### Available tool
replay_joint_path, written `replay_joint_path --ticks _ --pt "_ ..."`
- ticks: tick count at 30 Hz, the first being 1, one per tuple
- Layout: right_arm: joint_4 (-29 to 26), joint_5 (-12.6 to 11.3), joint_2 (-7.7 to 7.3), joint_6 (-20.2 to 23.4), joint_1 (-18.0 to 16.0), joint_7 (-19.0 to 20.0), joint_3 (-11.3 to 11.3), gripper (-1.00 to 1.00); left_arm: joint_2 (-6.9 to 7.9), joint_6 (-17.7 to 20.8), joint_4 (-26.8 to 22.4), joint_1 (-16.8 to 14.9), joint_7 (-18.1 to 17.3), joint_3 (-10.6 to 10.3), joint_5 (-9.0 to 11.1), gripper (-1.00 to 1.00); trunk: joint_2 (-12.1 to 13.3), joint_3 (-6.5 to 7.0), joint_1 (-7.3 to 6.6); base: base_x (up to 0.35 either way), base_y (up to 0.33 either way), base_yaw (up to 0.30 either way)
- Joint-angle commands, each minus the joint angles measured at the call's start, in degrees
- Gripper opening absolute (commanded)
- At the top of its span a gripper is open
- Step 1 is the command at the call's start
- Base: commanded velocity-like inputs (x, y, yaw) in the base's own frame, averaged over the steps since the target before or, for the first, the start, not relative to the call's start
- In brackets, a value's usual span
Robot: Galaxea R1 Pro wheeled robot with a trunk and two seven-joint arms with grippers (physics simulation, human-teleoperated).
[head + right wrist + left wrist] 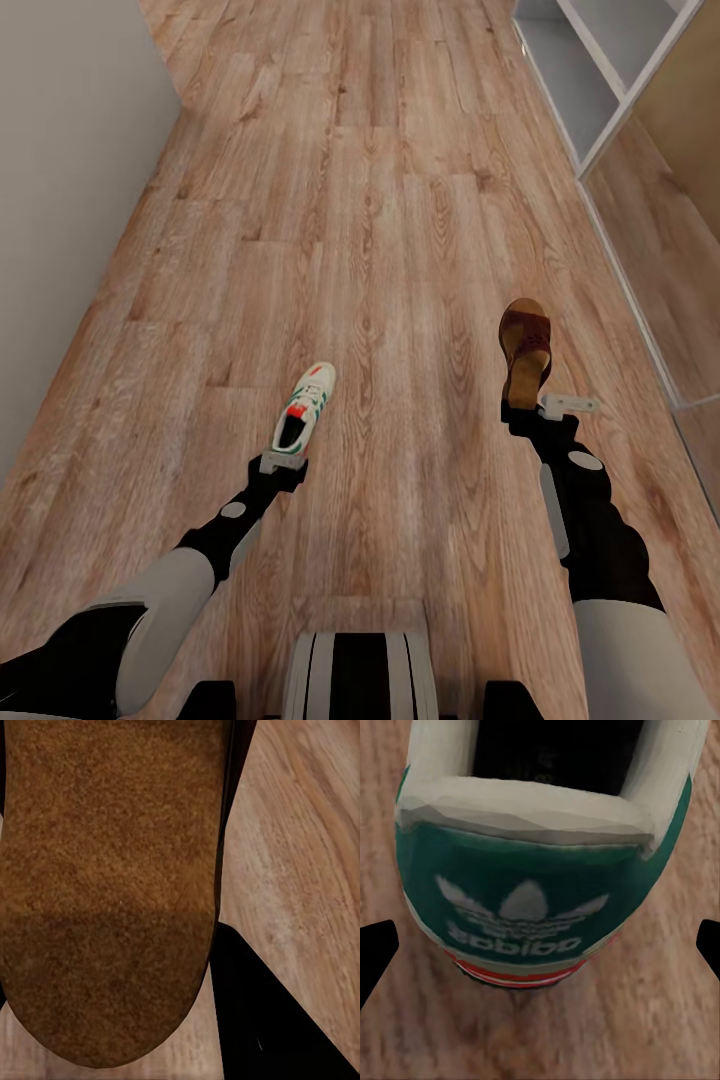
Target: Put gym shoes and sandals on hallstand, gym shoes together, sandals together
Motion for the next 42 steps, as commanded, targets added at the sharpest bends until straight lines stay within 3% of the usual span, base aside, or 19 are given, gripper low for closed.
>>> replay_joint_path --ticks 1,22,23,42 --pt "-0.07 0.33 -0.01 0.38 -0.01 -0.05 0.03 -1.0 -0.03 -0.17 0.03 -0.03 -0.25 0.5 -0.48 1.0 -0.01 -0.03 0.0 0.187 0.0 0.0" --pt "-0.07 0.31 -0.01 0.38 -0.03 -0.05 0.03 -1.0 -0.07 -0.17 0.04 -0.03 -0.25 0.41 -0.48 1.0 -0.01 -0.03 0.0 0.044 0.0 0.0" --pt "-0.06 0.32 -0.01 0.38 -0.03 -0.05 0.03 -1.0 -0.07 -0.17 0.04 -0.03 -0.25 0.44 -0.48 -1.0 -0.01 -0.03 0.0 0.0 0.0 0.0" --pt "-0.08 0.33 -0.01 0.38 -0.01 -0.03 0.03 -1.0 0.01 -0.17 -0.07 -0.03 -0.25 0.5 -0.48 -1.0 -0.01 -0.03 0.0 0.0 0.0 0.0"
